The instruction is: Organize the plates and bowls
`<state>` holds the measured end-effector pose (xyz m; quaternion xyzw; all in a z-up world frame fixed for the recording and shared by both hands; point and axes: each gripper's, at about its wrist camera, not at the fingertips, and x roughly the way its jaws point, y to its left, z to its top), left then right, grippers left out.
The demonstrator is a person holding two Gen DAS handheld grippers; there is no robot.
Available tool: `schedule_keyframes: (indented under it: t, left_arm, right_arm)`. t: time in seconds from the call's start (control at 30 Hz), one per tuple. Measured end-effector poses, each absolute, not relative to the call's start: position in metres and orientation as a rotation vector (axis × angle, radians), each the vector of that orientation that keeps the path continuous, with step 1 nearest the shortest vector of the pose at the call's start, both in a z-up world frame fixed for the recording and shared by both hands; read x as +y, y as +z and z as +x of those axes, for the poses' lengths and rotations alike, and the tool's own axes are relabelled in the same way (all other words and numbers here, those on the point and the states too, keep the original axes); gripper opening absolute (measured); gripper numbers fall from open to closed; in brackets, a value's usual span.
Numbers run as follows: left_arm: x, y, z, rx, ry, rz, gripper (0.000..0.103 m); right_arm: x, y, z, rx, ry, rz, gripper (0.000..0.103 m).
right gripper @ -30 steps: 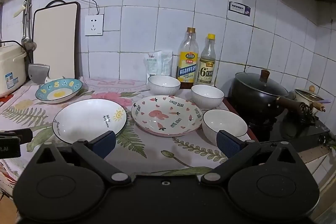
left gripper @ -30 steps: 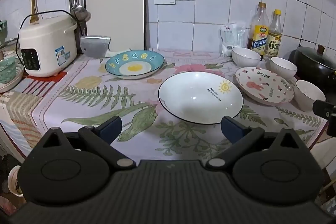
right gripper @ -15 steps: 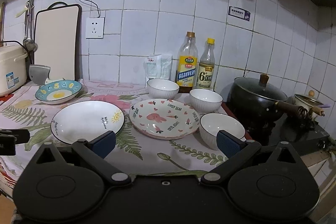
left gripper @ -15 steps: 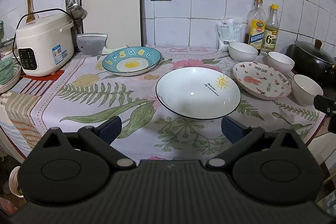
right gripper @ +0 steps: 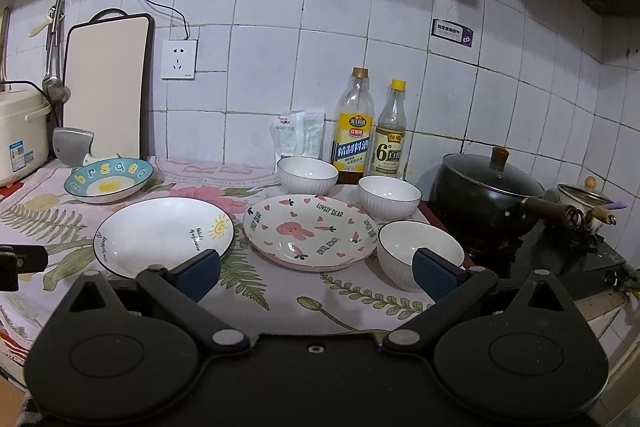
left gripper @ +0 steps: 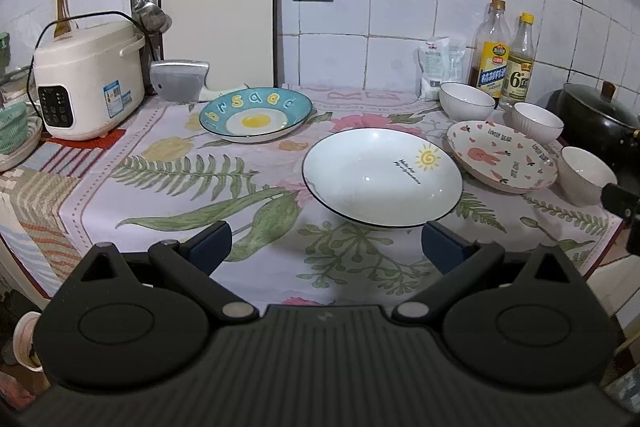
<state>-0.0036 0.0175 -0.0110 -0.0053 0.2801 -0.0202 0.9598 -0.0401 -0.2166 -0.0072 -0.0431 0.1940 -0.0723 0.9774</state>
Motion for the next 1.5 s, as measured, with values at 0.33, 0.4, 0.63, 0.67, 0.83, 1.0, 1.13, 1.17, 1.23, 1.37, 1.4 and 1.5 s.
schedule_keyframes:
  t: [0.33,0.4,0.63,0.67,0.83,1.0,1.13,1.17,1.23,1.37,1.4,1.5]
  left_arm:
    - [0.019,-0.011,-0.001,0.565,-0.029,0.004,0.103]
    - [0.019,-0.011,-0.001,0.565,-0.031,0.004,0.103]
    - [0.017,-0.012,0.0,0.567,-0.032,0.006,0.103]
    - [0.017,-0.012,0.0,0.568,-0.033,0.007,0.103]
    - [0.016,-0.016,0.0,0.571,-0.034,0.013,0.103]
    - [0.016,-0.017,-0.001,0.573,-0.034,0.017,0.103]
    - [0.016,-0.017,-0.001,0.571,-0.035,0.015,0.103]
    - [0.016,-0.017,-0.001,0.571,-0.034,0.014,0.103]
    - [0.016,-0.018,0.0,0.572,-0.036,0.02,0.103]
    - [0.021,-0.023,0.002,0.57,-0.037,0.032,0.103]
    - [0.023,-0.024,0.004,0.569,-0.036,0.032,0.103]
    - [0.033,-0.021,0.01,0.541,-0.03,0.005,0.103]
  right_arm:
    - [-0.213,-0.011,-0.039,0.38,-0.138,-0.114,0.103]
    - [-0.212,-0.012,-0.039,0.378,-0.132,-0.121,0.103]
    - [-0.209,-0.01,-0.041,0.375,-0.117,-0.129,0.103]
    - [-0.209,-0.01,-0.04,0.374,-0.117,-0.129,0.103]
    - [-0.21,-0.013,-0.038,0.379,-0.118,-0.128,0.103]
    - [-0.212,-0.015,-0.035,0.384,-0.121,-0.124,0.103]
    - [-0.212,-0.016,-0.035,0.383,-0.118,-0.127,0.103]
    - [-0.212,-0.016,-0.035,0.382,-0.116,-0.127,0.103]
    - [-0.212,-0.018,-0.033,0.382,-0.108,-0.125,0.103]
    - [-0.214,-0.021,-0.026,0.397,-0.048,-0.07,0.103]
    - [-0.214,-0.023,-0.024,0.397,-0.025,-0.058,0.103]
    - [-0.21,-0.027,-0.019,0.369,0.034,-0.061,0.103]
